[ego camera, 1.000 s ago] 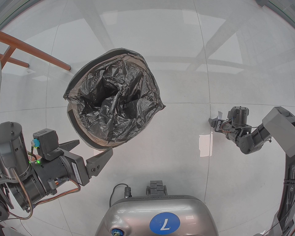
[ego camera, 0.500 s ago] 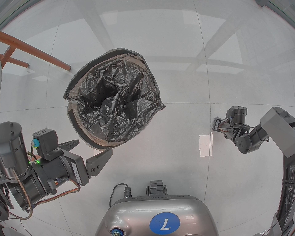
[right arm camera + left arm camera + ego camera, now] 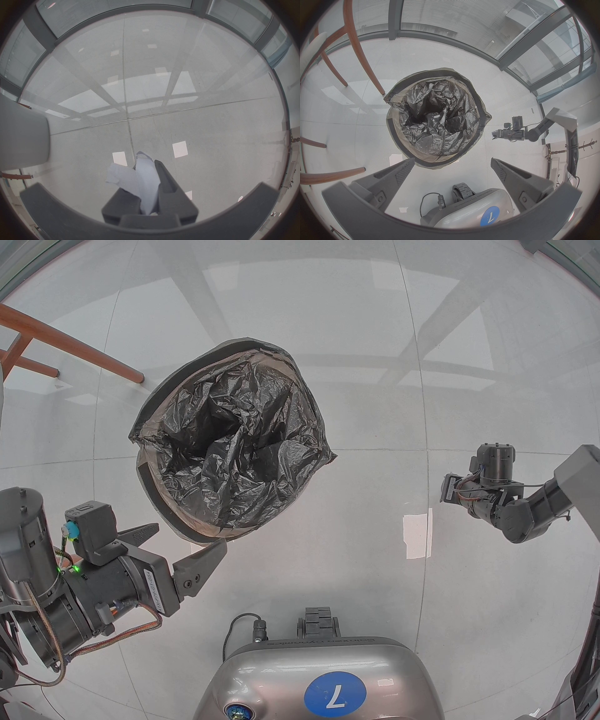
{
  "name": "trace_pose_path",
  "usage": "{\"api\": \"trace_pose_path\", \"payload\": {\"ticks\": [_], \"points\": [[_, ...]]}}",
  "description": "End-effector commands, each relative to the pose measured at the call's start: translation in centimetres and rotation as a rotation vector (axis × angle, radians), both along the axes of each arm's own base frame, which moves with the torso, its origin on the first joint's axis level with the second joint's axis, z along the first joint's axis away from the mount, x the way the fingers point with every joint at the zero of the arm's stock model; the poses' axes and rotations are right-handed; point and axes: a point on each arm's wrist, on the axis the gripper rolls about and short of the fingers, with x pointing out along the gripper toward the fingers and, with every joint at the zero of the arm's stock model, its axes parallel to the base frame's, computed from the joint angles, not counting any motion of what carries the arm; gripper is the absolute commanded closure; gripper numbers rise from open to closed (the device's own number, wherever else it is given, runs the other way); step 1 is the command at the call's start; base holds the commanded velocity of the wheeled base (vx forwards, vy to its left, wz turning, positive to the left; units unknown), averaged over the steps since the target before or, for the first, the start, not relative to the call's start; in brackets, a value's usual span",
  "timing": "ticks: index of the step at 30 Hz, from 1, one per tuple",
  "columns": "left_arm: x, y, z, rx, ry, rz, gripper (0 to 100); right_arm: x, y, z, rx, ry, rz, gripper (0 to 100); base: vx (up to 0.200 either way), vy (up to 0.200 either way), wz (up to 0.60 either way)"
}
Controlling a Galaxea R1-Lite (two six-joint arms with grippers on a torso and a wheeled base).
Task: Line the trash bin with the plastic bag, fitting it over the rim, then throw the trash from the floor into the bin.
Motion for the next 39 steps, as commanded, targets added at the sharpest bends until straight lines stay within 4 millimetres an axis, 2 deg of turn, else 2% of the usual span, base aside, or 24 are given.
{"api": "trace_pose_path", "payload": {"ticks": [1,2,3,4,5,10,14,24,27,33,36,39], "points": [[0.1,0.2,0.0,0.028,-0.014,0.038,0,-6.6,2.1,7.8,0.129,-0.002,0.068,100,0.000,0.000,0.00],[0.0,0.2,-0.2,0.053,-0.022,0.061,0,-8.7,2.8,9.7,0.191,0.040,0.110,100,0.000,0.000,0.00],[0.0,0.3,-0.3,0.066,-0.023,0.069,0,-10.0,3.2,11.1,0.230,0.062,0.136,100,0.000,0.000,0.00],[0.0,0.3,-0.3,0.066,-0.023,0.069,0,-10.0,3.2,11.1,0.230,0.062,0.136,100,0.000,0.000,0.00],[0.0,0.4,-0.4,0.080,-0.026,0.077,0,-11.6,3.9,13.0,0.279,0.099,0.167,100,0.000,0.000,0.00],[-0.8,1.0,0.4,0.037,-0.063,0.076,0,-13.9,5.0,16.4,0.298,0.118,0.205,100,0.000,0.000,0.00],[-1.0,1.2,0.1,0.047,-0.065,0.077,0,-14.8,5.4,17.1,0.282,0.098,0.213,100,0.150,0.150,0.00],[-2.1,2.1,0.6,-0.005,-0.116,0.076,0,-16.3,5.7,17.4,0.228,0.067,0.203,100,0.000,0.000,0.00],[-2.3,2.3,1.0,-0.039,-0.152,0.074,0,-17.7,6.2,18.4,0.200,0.030,0.257,100,0.000,0.000,0.00],[-3.0,3.0,1.2,-0.079,-0.219,0.075,0,-22.6,8.2,20.1,0.215,-0.017,0.455,100,0.000,0.000,0.00],[-4.2,4.0,1.0,-0.075,-0.271,0.076,0,-24.6,9.2,20.1,0.221,-0.009,0.559,100,0.000,0.000,0.00],[-6.1,5.6,0.9,-0.063,-0.329,0.070,0,-25.6,10.1,19.7,0.218,0.013,0.616,100,0.000,0.000,0.00]]}}
